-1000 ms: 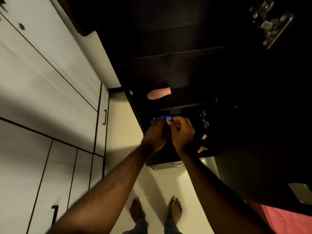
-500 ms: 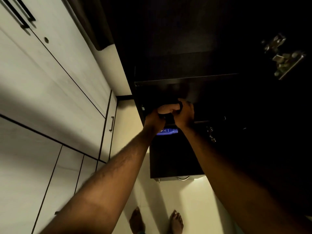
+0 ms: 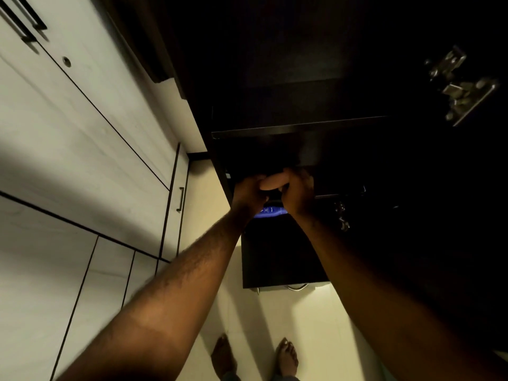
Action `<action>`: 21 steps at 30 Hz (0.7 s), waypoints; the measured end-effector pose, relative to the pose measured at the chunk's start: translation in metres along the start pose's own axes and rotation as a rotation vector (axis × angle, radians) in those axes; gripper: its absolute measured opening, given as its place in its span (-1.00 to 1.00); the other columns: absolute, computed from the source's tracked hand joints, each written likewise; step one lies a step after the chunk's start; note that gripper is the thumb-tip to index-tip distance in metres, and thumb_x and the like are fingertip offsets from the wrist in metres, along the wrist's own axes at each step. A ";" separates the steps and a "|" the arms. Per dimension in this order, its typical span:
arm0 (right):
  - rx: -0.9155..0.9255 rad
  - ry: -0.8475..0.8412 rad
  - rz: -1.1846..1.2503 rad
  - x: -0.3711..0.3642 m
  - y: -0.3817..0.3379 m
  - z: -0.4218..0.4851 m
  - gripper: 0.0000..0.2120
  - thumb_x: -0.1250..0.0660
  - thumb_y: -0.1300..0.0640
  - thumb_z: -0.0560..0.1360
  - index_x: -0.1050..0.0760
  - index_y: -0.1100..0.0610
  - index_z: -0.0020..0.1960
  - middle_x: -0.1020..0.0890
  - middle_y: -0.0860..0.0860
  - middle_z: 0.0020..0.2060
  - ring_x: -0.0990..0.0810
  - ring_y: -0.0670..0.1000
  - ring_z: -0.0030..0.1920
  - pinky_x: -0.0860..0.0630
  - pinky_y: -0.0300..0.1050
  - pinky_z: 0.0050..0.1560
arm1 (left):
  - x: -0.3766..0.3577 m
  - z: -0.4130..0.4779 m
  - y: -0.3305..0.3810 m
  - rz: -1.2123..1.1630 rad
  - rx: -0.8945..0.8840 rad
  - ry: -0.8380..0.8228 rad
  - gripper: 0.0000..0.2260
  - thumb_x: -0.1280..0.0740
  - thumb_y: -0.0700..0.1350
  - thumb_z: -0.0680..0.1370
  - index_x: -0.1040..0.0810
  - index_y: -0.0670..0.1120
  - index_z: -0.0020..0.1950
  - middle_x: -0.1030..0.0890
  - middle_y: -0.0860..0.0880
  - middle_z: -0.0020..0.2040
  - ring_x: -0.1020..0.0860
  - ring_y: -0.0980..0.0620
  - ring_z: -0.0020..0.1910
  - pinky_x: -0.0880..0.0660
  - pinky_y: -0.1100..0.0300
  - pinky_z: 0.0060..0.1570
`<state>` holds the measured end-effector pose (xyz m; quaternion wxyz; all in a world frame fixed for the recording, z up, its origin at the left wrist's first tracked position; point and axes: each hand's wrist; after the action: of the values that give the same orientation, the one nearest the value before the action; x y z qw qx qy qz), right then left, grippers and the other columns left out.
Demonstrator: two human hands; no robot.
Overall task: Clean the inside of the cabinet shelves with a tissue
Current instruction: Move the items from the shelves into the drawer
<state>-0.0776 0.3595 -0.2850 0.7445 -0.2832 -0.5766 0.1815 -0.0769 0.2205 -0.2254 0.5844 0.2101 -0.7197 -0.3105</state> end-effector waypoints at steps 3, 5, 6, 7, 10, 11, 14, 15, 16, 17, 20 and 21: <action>-0.089 0.166 0.036 0.002 -0.001 -0.012 -0.73 -0.30 0.10 0.51 -0.57 0.13 0.17 -0.59 0.11 0.13 -0.60 0.15 0.15 -0.57 0.06 0.16 | 0.001 -0.006 -0.001 -0.023 -0.059 0.096 -0.75 -0.41 -0.31 0.51 -0.61 -0.15 0.18 -0.63 -0.09 0.14 -0.55 0.02 0.13 -0.32 0.59 -0.02; -0.026 0.206 0.084 0.004 -0.002 -0.026 -0.72 -0.33 0.14 0.50 -0.57 0.16 0.20 -0.53 0.12 0.20 -0.57 0.16 0.19 -0.58 -0.01 0.17 | 0.003 -0.011 0.002 -0.047 -0.145 0.138 -0.80 -0.41 -0.30 0.51 -0.63 -0.15 0.12 -0.63 -0.06 0.08 -0.53 0.09 0.04 -0.34 0.61 -0.08; 0.002 0.198 0.070 0.006 -0.002 -0.032 -0.71 -0.37 0.19 0.49 -0.58 0.17 0.20 -0.50 0.13 0.23 -0.55 0.15 0.20 -0.57 -0.04 0.17 | 0.004 -0.015 0.003 -0.043 -0.201 0.147 -0.82 -0.42 -0.28 0.51 -0.63 -0.14 0.11 -0.62 -0.02 0.06 -0.53 0.11 0.02 -0.36 0.56 -0.05; 0.007 0.195 0.075 0.010 -0.005 -0.039 -0.72 -0.40 0.24 0.47 -0.60 0.16 0.18 -0.49 0.13 0.23 -0.55 0.11 0.19 -0.57 -0.08 0.17 | 0.004 -0.018 0.004 -0.032 -0.253 0.148 -0.84 -0.43 -0.25 0.51 -0.64 -0.13 0.08 -0.60 0.02 0.03 -0.53 0.12 0.01 -0.38 0.50 -0.01; -0.025 0.214 0.132 0.019 -0.012 -0.061 -0.72 -0.41 0.21 0.47 -0.62 0.03 0.16 -0.52 0.03 0.20 -0.54 -0.02 0.15 -0.55 -0.17 0.16 | 0.004 -0.030 0.004 -0.052 -0.332 0.127 -0.84 -0.46 -0.20 0.51 -0.64 -0.09 0.08 -0.53 0.11 0.00 -0.52 0.18 -0.04 -0.44 0.43 -0.01; -0.040 0.225 0.105 0.022 -0.013 -0.070 -0.72 -0.38 0.14 0.49 -0.61 -0.01 0.18 -0.52 0.00 0.20 -0.54 -0.02 0.17 -0.55 -0.16 0.15 | 0.004 -0.034 0.004 -0.065 -0.339 0.113 -0.83 -0.46 -0.18 0.51 -0.64 -0.08 0.09 -0.53 0.11 0.01 -0.51 0.20 -0.04 -0.45 0.46 -0.03; -0.040 0.253 0.094 0.031 -0.015 -0.100 -0.71 -0.30 0.01 0.51 -0.60 -0.04 0.21 -0.54 -0.04 0.19 -0.52 -0.02 0.23 -0.53 -0.14 0.18 | 0.001 -0.051 0.006 -0.084 -0.393 0.065 -0.80 -0.46 -0.14 0.51 -0.64 -0.08 0.13 -0.60 0.05 0.05 -0.56 0.16 0.01 -0.49 0.40 0.02; -0.040 0.277 0.093 0.037 -0.018 -0.111 -0.73 -0.34 0.04 0.50 -0.60 -0.03 0.19 -0.57 -0.02 0.16 -0.53 0.01 0.21 -0.54 -0.12 0.17 | -0.002 -0.057 0.007 -0.091 -0.420 0.052 -0.79 -0.46 -0.14 0.51 -0.64 -0.08 0.14 -0.61 0.02 0.06 -0.58 0.13 0.03 -0.51 0.35 0.04; -0.059 0.300 0.076 0.038 -0.017 -0.120 -0.74 -0.40 0.07 0.48 -0.60 -0.03 0.16 -0.60 0.01 0.13 -0.55 0.07 0.19 -0.55 -0.08 0.15 | -0.005 -0.063 0.007 -0.097 -0.443 0.041 -0.78 -0.47 -0.13 0.50 -0.64 -0.08 0.15 -0.62 0.01 0.08 -0.59 0.12 0.04 -0.53 0.30 0.05; -0.076 0.321 0.048 0.039 -0.018 -0.130 -0.72 -0.45 0.11 0.45 -0.57 -0.03 0.14 -0.62 0.03 0.10 -0.55 0.13 0.17 -0.56 -0.04 0.11 | -0.008 -0.068 0.006 -0.102 -0.455 0.031 -0.77 -0.47 -0.12 0.50 -0.64 -0.07 0.15 -0.62 0.01 0.08 -0.59 0.11 0.06 -0.54 0.28 0.06; -0.128 0.312 0.030 0.035 -0.012 -0.150 -0.64 -0.49 0.17 0.42 -0.55 -0.05 0.17 -0.65 0.01 0.10 -0.52 0.18 0.18 -0.50 -0.06 0.10 | -0.021 -0.084 0.002 -0.088 -0.462 0.012 -0.76 -0.46 -0.12 0.50 -0.65 -0.07 0.16 -0.62 0.01 0.10 -0.56 0.16 0.07 -0.50 0.33 0.08; -0.155 0.291 0.035 0.034 -0.009 -0.156 -0.65 -0.49 0.17 0.42 -0.57 -0.01 0.18 -0.65 0.01 0.10 -0.52 0.18 0.19 -0.46 -0.11 0.11 | -0.025 -0.089 0.000 -0.092 -0.459 0.003 -0.76 -0.46 -0.14 0.50 -0.65 -0.08 0.16 -0.63 0.00 0.09 -0.55 0.18 0.05 -0.49 0.36 0.08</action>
<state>0.0805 0.3396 -0.2811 0.7928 -0.3731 -0.4700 0.1065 0.0154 0.2196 -0.2324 0.6033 0.1049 -0.6189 -0.4919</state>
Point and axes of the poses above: each hand's wrist, its own z-axis towards the middle knuckle, its own x-axis out of the back of the hand, y = z × x
